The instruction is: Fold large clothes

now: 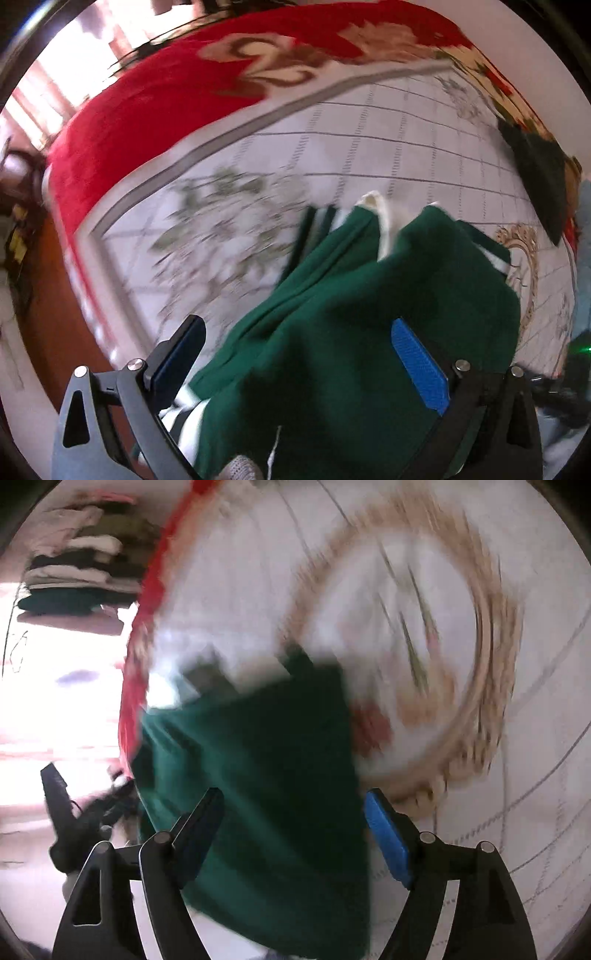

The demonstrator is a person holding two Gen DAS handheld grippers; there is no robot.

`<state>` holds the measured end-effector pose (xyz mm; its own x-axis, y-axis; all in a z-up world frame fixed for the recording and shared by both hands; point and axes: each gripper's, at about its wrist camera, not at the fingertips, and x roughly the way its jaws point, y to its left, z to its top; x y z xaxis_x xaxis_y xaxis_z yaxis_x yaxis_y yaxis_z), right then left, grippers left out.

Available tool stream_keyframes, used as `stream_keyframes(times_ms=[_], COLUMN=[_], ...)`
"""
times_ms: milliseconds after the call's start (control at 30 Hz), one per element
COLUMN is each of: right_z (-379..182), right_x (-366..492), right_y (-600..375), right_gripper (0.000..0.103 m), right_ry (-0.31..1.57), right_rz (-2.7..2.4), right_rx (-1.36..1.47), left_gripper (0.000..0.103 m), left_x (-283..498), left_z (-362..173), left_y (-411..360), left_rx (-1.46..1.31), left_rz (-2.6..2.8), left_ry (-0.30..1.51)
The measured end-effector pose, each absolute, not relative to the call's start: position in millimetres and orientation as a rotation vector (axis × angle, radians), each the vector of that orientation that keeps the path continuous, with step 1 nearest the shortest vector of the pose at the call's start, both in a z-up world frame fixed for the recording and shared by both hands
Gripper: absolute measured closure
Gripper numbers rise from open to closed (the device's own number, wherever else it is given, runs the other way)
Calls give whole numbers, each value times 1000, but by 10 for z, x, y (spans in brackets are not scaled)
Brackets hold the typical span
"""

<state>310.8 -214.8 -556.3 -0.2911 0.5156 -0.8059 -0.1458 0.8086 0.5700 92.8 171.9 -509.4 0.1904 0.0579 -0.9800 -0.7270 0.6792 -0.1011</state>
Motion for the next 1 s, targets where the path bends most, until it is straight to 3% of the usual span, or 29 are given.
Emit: stream_keyframes(times_ms=[100,200,233,267,367,467,600,667,733,833,900,1000], right_z=[-6121,-6205,-6180,-6151,-6011,-5761,-5598,-5452,-5518,-5609,-5352,-4800], right_x=[3015,2994,3002,3022,3028,2937,2664,2416,2258,2056,2074,2322], right_y=[-2133,-1928,-1868,-1864,-1974,-2269,-3094,-3592,-3759,-3999,-4149,-4214], right_gripper=[19,15,28,50,62,66,65,49,34,32,32,32], right_ry=[1880,1843,1809,1768,1706,1611,1478,1455,1592,1834,1824,1656], right_rz=[826,925,950,952,849,737,392,220,175,191,180,247], right_rx=[469,452,439,460,565,680,936,914,839,772,629,450], left_gripper=[0,0,0,0,0,0,0,0,0,0,0,0], left_x=[664,600,584,587,653,739,880,972,1088,1287,1431,1660], left_z=[-5088,-5146,-5147,-5139,-5035,-4849,-4678,-4687,-4759,-4844,-4882,-4952], left_y=[1743,1736,1752,1762,1776,1717,1552,1421,1278,1050,919,802], left_rx=[-678,-672,-663,-657,-617,-577,-538,-527,-516,-524,-499,-441], left_rz=[676,708,723,730,745,744,707,676,645,591,570,566], left_ry=[1268,1285,1285,1283,1263,1233,1203,1205,1225,1245,1247,1241])
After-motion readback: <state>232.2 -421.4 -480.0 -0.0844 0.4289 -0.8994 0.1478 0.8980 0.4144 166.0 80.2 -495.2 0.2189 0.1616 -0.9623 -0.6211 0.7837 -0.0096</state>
